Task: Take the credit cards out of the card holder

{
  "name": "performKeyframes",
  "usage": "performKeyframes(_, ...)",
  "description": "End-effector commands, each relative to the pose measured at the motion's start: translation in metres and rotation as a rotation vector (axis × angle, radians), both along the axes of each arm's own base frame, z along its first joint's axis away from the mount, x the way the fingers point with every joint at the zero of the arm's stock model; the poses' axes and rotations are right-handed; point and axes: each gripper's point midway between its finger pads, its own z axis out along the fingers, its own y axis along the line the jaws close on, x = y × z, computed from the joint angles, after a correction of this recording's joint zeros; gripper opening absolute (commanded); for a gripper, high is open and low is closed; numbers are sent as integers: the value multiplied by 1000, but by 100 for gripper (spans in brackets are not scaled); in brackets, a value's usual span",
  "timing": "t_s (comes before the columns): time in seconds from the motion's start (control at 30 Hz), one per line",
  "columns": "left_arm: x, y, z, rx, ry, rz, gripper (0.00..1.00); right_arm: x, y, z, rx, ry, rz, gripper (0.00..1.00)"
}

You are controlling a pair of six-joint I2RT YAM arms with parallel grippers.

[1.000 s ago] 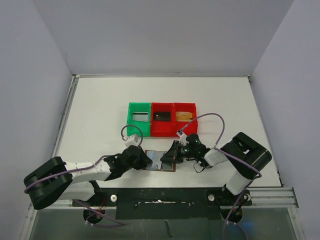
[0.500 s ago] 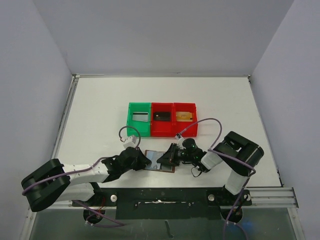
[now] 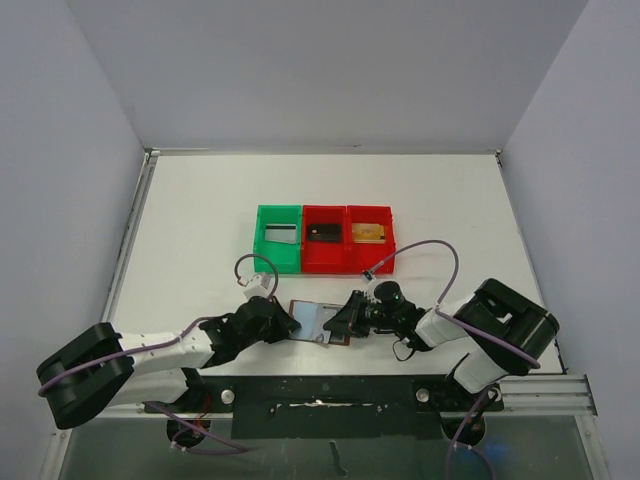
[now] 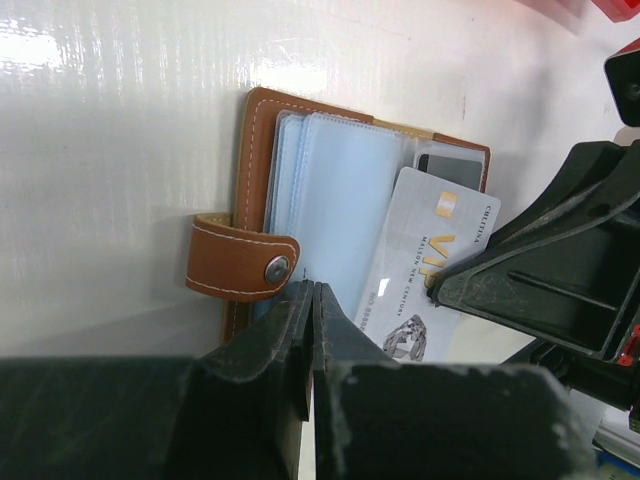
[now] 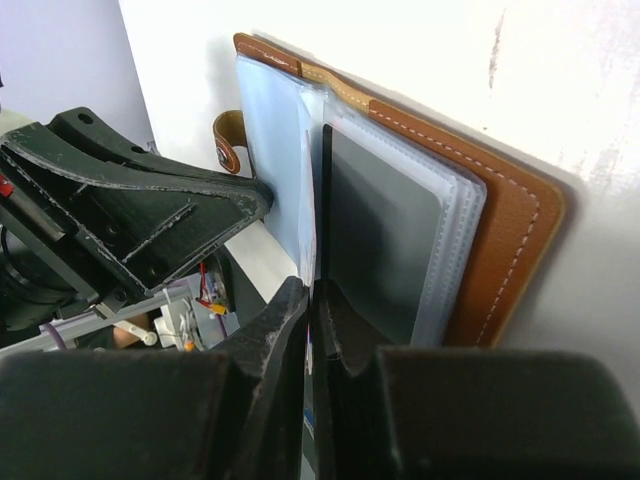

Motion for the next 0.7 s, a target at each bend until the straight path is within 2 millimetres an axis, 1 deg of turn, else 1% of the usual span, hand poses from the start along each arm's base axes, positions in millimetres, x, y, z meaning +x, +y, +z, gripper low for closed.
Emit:
performKeyframes(0.0, -1, 5, 0, 27, -4, -5, 2, 4, -2, 4, -32, -42, -5, 0)
performKeyframes(0.1, 1, 3, 13, -19, -36, 1, 6, 10, -3, 16, -42, -83, -15, 0)
performKeyframes(0.13, 2, 2, 18, -30, -45, 1, 8, 13, -4, 23, -39, -106, -25, 0)
performKeyframes(0.17, 3, 3, 22, -34, -53, 6, 12, 17, -6, 26, -58, -129, -40, 0)
performKeyframes(0.2, 4, 4, 25, -33, -62, 8, 15, 19, -9, 29, -83, -144, -50, 0)
performKeyframes(0.23, 5, 5, 31, -30, -78, 5, 17, 19, -16, 26, -132, -141, -58, 0)
performKeyframes(0.33, 9, 10, 46, -3, -133, -2, 25, 28, -29, 38, -232, -197, -90, 0)
performKeyframes(0.43, 15, 18, 62, 8, -185, 10, 33, 39, -36, 63, -261, -301, -104, 0)
performKeyframes(0.47, 17, 21, 68, 6, -198, 10, 37, 44, -36, 79, -257, -366, -109, 0)
performKeyframes(0.5, 18, 24, 70, 20, -200, 13, 39, 47, -36, 87, -254, -402, -107, 0)
performKeyframes(0.53, 19, 29, 70, 42, -195, 12, 41, 52, -35, 103, -245, -469, -109, 0)
performKeyframes(0.6, 22, 38, 70, 88, -192, 11, 46, 61, -35, 123, -264, -567, -108, 0)
performKeyframes(0.63, 25, 48, 69, 125, -193, 28, 54, 69, -34, 138, -295, -650, -94, 0)
performKeyframes(0.67, 26, 53, 68, 133, -195, 43, 59, 73, -32, 145, -316, -699, -79, 0)
